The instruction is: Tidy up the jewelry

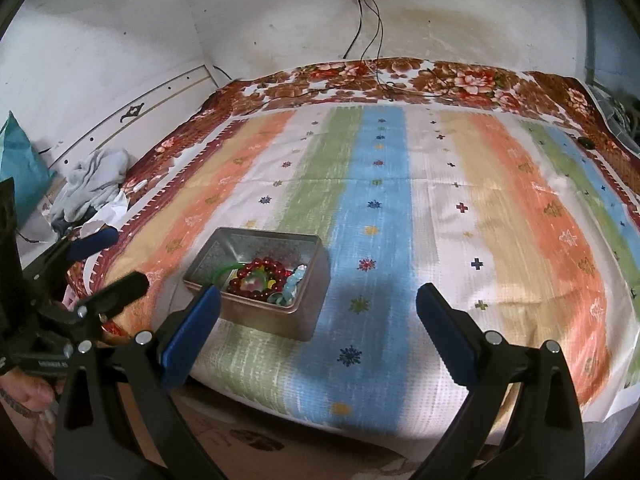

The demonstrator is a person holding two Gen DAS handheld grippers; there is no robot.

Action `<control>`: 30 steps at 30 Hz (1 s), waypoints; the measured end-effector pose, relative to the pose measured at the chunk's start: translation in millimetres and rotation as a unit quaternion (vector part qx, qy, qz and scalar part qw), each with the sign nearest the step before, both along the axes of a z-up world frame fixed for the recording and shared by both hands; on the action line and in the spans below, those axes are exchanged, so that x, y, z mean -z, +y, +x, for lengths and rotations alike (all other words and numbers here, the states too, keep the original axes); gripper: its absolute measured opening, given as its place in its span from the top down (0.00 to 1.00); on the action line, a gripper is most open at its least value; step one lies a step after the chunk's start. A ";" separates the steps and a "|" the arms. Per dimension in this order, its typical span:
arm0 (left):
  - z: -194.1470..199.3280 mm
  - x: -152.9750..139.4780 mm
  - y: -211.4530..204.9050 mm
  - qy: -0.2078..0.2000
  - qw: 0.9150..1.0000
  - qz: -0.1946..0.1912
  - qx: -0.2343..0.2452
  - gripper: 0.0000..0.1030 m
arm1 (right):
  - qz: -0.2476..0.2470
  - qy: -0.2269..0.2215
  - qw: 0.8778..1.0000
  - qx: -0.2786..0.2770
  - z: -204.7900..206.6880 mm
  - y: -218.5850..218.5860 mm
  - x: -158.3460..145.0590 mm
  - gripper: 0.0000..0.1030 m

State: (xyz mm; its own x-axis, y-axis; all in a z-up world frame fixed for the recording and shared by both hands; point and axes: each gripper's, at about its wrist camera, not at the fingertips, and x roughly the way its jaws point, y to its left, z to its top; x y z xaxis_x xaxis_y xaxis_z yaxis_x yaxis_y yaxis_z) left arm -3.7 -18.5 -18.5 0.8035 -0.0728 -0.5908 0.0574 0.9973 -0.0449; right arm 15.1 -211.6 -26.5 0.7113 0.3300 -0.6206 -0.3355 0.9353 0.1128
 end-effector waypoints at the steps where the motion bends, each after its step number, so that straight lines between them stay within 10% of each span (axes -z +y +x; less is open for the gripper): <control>1: 0.2 0.2 1.8 0.002 1.000 -0.003 -0.004 0.06 | -0.003 -0.001 1.000 -0.001 -1.0 0.8 0.7 0.06; 30: -7.1 2.9 -3.9 -0.007 1.000 0.017 0.001 0.06 | -0.028 -0.018 0.999 -0.003 -15.7 9.8 8.3 0.06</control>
State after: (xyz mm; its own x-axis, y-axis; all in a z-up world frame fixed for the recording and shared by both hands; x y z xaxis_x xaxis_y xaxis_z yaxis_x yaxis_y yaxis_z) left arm -10.8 -22.3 -21.4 0.8118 -0.0546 -0.5813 0.0594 0.9982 -0.0108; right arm -0.6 -201.8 -34.8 0.7312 0.3002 -0.6126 -0.3444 0.9376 0.0484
